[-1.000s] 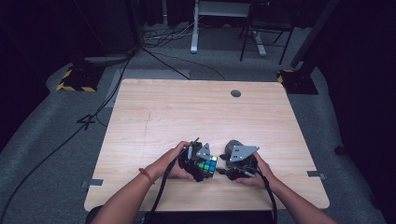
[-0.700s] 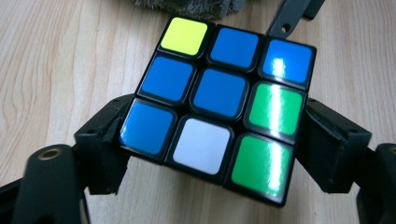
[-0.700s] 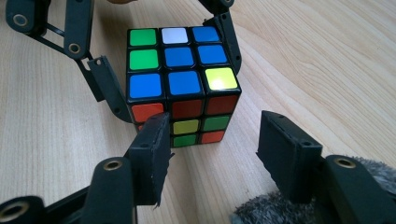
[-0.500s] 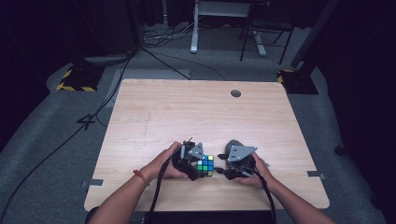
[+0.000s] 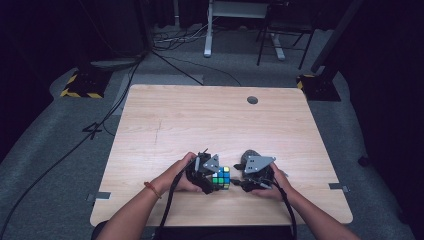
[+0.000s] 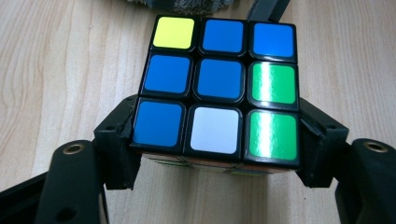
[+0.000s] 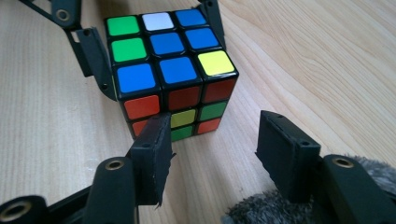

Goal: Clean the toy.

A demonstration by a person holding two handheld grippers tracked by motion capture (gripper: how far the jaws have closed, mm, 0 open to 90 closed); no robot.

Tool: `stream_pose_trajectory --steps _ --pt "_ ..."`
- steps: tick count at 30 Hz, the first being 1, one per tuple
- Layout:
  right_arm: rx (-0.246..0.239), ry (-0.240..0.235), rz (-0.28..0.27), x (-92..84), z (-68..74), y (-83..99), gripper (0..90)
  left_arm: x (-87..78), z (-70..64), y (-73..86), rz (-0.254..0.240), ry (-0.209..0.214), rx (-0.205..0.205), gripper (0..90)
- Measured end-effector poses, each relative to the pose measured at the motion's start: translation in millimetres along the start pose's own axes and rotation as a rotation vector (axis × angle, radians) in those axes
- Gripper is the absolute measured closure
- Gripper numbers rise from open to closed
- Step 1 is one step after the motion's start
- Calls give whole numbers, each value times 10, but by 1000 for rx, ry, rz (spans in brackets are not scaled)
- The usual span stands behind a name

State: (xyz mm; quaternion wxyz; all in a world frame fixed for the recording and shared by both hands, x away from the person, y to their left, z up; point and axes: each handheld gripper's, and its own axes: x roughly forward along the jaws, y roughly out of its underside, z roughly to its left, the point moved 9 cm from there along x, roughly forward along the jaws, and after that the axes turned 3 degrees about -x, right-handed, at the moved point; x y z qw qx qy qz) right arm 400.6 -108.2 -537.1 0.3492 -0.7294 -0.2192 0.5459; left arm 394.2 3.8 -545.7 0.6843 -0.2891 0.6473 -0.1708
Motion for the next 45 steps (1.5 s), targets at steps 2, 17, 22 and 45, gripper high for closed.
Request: stream_pose_trajectory --steps 2,17,22,45 --pt "3 -5 -15 -9 10 -19 452 -4 1 5 2 -3 -3 285" --pt "-13 14 -157 -181 29 -380 542 45 -35 -16 5 -13 6 257" --pt "13 -3 -126 -134 -2 -316 539 17 -1 17 9 -16 2 276" --pt "28 -39 -95 -93 -103 -121 532 72 -64 -18 -14 30 0 325"
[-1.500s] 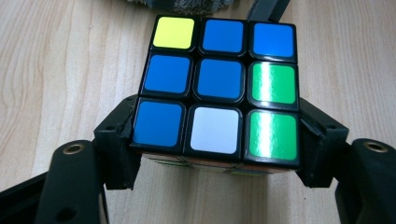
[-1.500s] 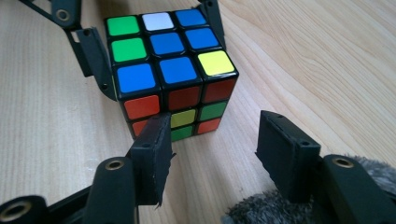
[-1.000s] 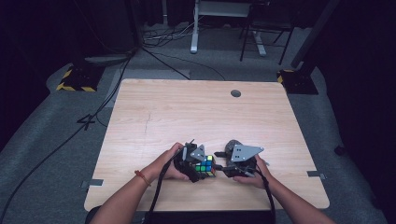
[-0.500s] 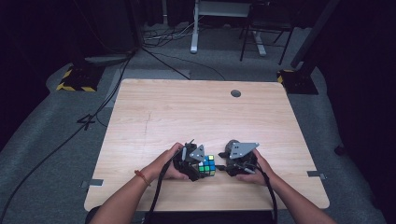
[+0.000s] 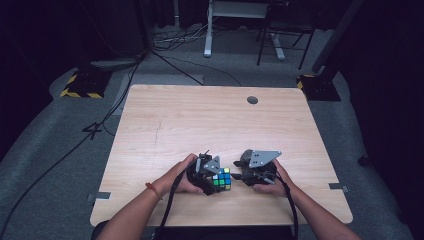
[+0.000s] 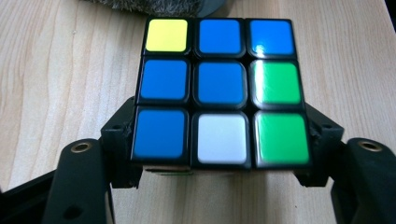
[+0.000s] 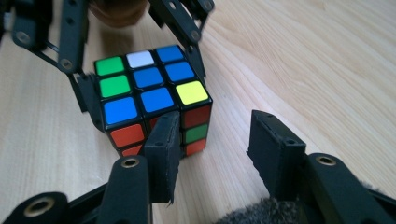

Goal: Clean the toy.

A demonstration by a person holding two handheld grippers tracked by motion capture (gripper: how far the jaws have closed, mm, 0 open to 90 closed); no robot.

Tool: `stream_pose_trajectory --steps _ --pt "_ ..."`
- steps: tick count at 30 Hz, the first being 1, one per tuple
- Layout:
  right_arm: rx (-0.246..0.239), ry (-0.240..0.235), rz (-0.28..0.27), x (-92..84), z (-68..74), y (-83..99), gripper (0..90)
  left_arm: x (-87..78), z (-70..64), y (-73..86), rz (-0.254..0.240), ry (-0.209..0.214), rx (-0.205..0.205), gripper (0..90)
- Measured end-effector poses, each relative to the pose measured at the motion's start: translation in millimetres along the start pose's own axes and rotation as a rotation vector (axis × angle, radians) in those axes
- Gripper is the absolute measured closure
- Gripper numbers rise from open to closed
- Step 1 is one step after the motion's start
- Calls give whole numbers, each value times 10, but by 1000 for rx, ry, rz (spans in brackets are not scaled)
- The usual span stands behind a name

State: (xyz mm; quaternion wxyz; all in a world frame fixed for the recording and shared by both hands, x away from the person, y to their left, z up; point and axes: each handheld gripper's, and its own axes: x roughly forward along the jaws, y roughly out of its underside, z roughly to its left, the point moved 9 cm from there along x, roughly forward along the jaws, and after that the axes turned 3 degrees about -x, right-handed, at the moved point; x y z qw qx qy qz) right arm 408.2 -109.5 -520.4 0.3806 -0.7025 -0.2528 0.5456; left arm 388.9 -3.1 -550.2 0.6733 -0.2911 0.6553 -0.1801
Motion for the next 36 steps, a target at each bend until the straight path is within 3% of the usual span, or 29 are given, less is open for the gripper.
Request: stream_pose_trajectory --steps 2,4,6,7,8,9,13,14,17,20,22,27,29,32,36 --pt "-17 -14 -14 -4 41 -61 544 19 -7 -8 16 -8 7 311" --pt "-53 35 28 -1 24 -75 552 18 5 -11 12 -7 16 314" --pt "-39 28 30 0 28 -61 552 14 9 -4 17 -11 8 313" --pt "-32 33 78 18 -2 37 550 13 21 -6 17 -18 7 294" --pt "-32 33 78 18 -2 37 550 15 32 -7 18 -23 0 294" --pt "-37 35 136 61 -10 145 532 27 34 3 29 -21 -4 254" --pt "-39 38 173 120 -9 192 518 68 30 11 41 -11 -6 272" --pt "-38 30 173 140 -2 193 511 83 18 5 37 -8 -3 322" --pt "-54 25 169 173 4 190 513 79 0 3 43 -2 14 329" --pt "-17 7 92 101 -15 116 522 74 -23 -35 14 6 18 333" --pt "-41 7 72 41 3 73 523 71 -51 -72 1 5 38 333" --pt "-48 5 31 -23 36 -2 528 68 -86 -127 -27 6 43 332" --pt "-45 -16 -33 -88 93 -139 541 97 -116 -152 -29 8 59 331" --pt "-91 12 -19 -114 116 -214 545 111 -138 -190 -37 4 71 331" --pt "-61 3 -46 -110 135 -274 553 96 -148 -241 -59 -8 78 332"
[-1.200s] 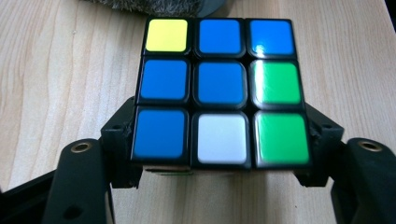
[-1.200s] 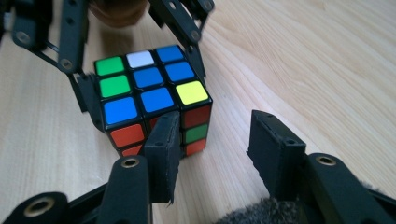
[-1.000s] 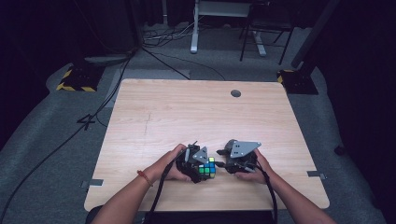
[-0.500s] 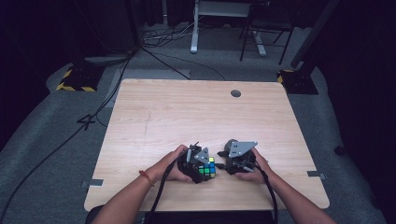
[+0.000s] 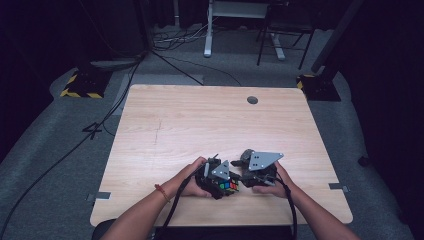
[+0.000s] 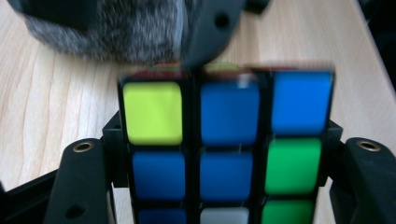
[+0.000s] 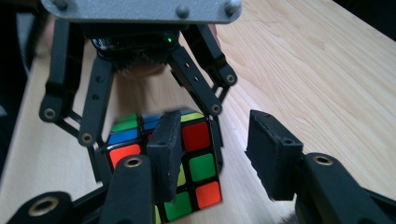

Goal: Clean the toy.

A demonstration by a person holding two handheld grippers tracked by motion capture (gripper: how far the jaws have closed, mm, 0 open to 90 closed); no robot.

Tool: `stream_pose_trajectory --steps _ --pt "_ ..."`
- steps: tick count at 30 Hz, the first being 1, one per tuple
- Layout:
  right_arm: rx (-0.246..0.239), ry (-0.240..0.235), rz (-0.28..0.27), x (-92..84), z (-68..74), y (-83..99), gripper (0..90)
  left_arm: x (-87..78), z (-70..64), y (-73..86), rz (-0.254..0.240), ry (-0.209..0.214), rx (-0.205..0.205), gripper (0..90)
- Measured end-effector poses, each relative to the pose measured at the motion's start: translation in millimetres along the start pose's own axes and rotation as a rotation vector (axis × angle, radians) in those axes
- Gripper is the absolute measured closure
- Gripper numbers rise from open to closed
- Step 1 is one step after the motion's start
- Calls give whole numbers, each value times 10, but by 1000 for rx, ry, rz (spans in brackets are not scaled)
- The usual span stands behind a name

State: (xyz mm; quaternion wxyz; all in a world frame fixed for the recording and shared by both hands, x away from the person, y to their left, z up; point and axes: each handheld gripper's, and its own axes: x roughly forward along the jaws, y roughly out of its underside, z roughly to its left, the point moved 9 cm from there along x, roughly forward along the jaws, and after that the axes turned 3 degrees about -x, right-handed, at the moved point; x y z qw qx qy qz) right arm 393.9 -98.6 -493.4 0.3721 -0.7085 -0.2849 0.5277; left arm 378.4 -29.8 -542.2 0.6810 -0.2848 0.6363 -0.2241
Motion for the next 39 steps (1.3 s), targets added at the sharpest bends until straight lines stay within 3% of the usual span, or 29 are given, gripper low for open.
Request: stream_pose_trajectory --steps 6,8,11,12,13,15,17,18,21,25,31,37,39 --pt "32 0 -39 -21 12 -83 526 29 -1 -58 -46 -31 9 333" --pt "49 -36 -35 -5 57 -95 484 37 17 -96 -76 -54 4 335" --pt "17 -37 6 62 125 -56 485 75 5 -65 -59 -48 8 337" --pt "15 -37 12 75 138 -44 483 78 -2 -61 -78 -30 -1 337" --pt "55 -66 -17 49 135 -32 474 60 3 -36 -76 -28 -10 336" --pt "82 -69 -46 -13 84 -34 460 45 20 -13 -82 -27 -25 336" --pt "87 -61 -53 -38 60 -34 469 37 23 4 -89 -16 -38 337" --pt "83 -31 -36 -95 1 6 464 21 32 24 -87 -22 -39 336" --pt "93 -21 -20 -112 -32 61 461 17 31 33 -92 -20 -40 336" --pt "91 -41 15 -20 0 109 454 31 28 46 -92 -17 -35 335" --pt "80 -40 2 58 19 17 456 13 37 78 -104 1 -46 331" --pt "68 -28 -4 97 38 -27 459 -3 41 100 -96 12 -47 326" --pt "61 -20 8 134 46 -33 433 34 48 176 -8 -24 -25 289"
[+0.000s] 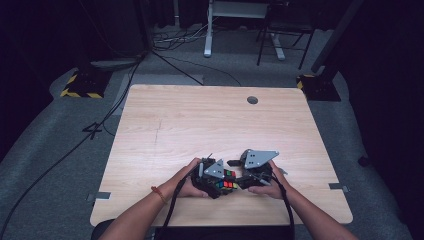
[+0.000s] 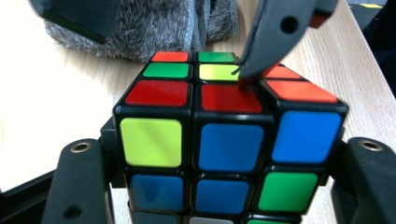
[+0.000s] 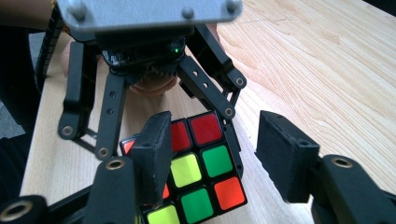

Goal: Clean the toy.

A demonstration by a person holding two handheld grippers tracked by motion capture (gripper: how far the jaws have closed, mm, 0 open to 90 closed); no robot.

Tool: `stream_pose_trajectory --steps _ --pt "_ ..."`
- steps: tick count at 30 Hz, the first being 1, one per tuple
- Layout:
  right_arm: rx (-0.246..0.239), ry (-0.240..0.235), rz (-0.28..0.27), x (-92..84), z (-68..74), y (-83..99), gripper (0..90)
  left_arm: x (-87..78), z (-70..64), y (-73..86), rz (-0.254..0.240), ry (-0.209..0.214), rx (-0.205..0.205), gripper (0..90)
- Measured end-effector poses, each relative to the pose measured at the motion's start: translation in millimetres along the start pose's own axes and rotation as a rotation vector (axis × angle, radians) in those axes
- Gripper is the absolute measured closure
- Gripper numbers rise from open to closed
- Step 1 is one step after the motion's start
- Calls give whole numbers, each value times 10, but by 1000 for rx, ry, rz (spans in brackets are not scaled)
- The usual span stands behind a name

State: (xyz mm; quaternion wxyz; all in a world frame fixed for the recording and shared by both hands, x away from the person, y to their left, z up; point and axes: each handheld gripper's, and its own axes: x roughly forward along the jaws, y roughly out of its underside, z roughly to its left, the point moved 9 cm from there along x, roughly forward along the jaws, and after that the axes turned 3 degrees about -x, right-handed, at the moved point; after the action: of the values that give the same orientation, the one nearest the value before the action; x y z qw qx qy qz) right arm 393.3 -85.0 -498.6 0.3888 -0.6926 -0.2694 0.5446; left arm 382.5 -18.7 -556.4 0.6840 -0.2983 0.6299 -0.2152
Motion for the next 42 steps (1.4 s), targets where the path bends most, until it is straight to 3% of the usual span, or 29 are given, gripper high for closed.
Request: stream_pose_trajectory --steps 1,2,3,5,7,10,13,17,20,26,29,30,32,34,37,42 --pt "-10 3 9 34 18 3 429 23 13 24 20 -22 -10 253" --pt "-12 -4 12 77 51 -4 430 23 6 45 29 -6 -29 211" --pt "-28 -8 17 111 81 -13 429 12 5 54 32 2 -34 209" --pt "-54 6 33 151 106 -32 418 -31 26 54 17 -21 -33 247" --pt "-40 -16 27 146 115 -33 417 -83 66 63 13 -46 -43 259" --pt "-15 -14 13 88 74 -22 411 -143 102 76 8 -67 -64 156" --pt "-3 -5 -2 19 30 -16 406 -220 119 90 7 -81 -81 157" --pt "24 -4 7 -32 -33 60 398 -318 129 109 21 -117 -66 157" --pt "24 -4 15 -75 -60 105 396 -389 166 199 34 -130 -94 158" --pt "28 25 41 -250 -159 209 391 -591 375 415 23 -232 -191 161" --pt "38 60 61 -353 -260 282 394 -633 533 524 50 -326 -251 179" --pt "42 91 89 -407 -334 342 399 -634 556 548 52 -333 -261 188" --pt "52 93 99 -425 -361 372 405 -623 563 579 60 -316 -278 191" --pt "64 118 161 -434 -458 503 412 -598 480 568 39 -239 -281 180" --pt "92 125 205 -414 -543 633 413 -571 404 536 28 -207 -274 165" --pt "127 127 259 -366 -618 783 405 -461 212 463 24 -219 -281 159"
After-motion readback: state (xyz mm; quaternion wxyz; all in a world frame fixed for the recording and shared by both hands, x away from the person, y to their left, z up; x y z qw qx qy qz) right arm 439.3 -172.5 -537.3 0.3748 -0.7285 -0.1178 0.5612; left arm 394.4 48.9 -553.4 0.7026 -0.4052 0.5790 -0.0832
